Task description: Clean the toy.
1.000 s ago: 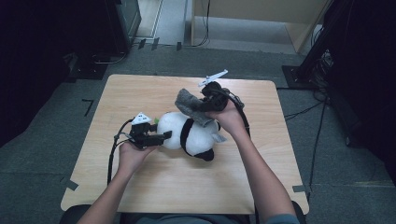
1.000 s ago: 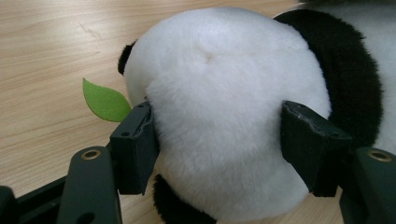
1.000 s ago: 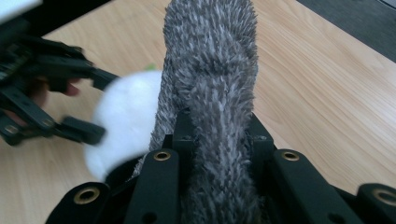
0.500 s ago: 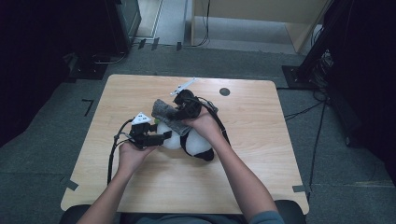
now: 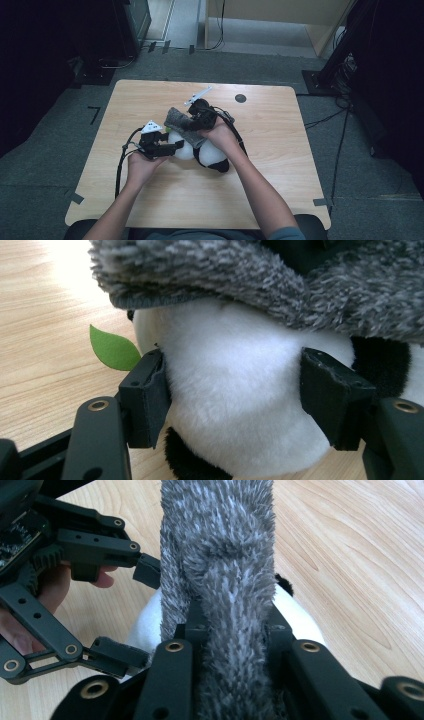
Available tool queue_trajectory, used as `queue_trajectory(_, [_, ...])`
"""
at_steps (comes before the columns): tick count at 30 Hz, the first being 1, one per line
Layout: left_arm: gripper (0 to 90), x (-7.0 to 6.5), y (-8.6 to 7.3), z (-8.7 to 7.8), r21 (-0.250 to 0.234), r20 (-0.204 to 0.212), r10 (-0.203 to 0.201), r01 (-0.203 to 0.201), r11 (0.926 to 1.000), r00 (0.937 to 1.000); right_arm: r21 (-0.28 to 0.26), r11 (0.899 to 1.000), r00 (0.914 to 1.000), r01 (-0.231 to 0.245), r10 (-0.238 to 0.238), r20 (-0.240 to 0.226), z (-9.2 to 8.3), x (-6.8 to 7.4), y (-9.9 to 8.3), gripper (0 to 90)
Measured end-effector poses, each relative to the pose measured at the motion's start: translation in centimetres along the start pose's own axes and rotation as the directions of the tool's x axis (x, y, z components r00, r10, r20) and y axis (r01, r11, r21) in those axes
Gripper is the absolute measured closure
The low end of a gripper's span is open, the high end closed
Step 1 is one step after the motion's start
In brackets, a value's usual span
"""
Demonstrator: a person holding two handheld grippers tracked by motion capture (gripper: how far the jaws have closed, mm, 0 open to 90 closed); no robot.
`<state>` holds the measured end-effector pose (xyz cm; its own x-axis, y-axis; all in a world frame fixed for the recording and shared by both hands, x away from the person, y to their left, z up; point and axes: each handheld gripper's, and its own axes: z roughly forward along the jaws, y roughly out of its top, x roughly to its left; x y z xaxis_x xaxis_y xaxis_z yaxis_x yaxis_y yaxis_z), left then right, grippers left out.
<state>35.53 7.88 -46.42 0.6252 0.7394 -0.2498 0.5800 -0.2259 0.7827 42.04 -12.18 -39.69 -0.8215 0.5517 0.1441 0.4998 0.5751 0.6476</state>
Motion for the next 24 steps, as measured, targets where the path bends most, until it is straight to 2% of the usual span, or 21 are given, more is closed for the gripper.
queue_trajectory(4, [32.9,0.0,0.0,0.0,0.003,0.0,0.001,-0.001,1.0,1.0,0.011,1.0,0.9997,-0.019,0.018,0.014,-0.5,-0.2,-0.1,74.8])
queue_trajectory(7, [34.9,0.0,0.0,0.0,0.006,0.001,0.002,-0.002,1.0,1.0,0.018,1.0,0.9989,-0.024,0.023,0.041,-1.2,-0.5,-0.4,74.2])
queue_trajectory(9, [35.1,0.0,0.0,0.0,0.005,0.0,0.003,-0.003,1.0,1.0,0.02,1.0,0.998,-0.022,0.021,0.059,-1.8,-0.8,-0.8,74.2])
queue_trajectory(11, [35.2,0.0,0.0,0.0,0.004,0.0,0.004,-0.004,1.0,1.0,0.02,0.999,0.997,-0.04,0.038,0.068,-2.4,-1.3,-1.3,74.2])
queue_trajectory(16, [35.2,0.0,0.0,0.0,0.0,0.0,0.011,-0.011,0.9999,0.9999,0.001,0.998,0.9932,-0.057,0.057,0.102,-4.1,-2.2,-2.8,74.2])
queue_trajectory(24, [35.2,0.0,0.0,0.0,0.001,0.002,0.01,-0.01,1.0,1.0,-0.035,0.996,0.9895,-0.079,0.083,0.118,-6.1,-2.9,-4.4,74.1])
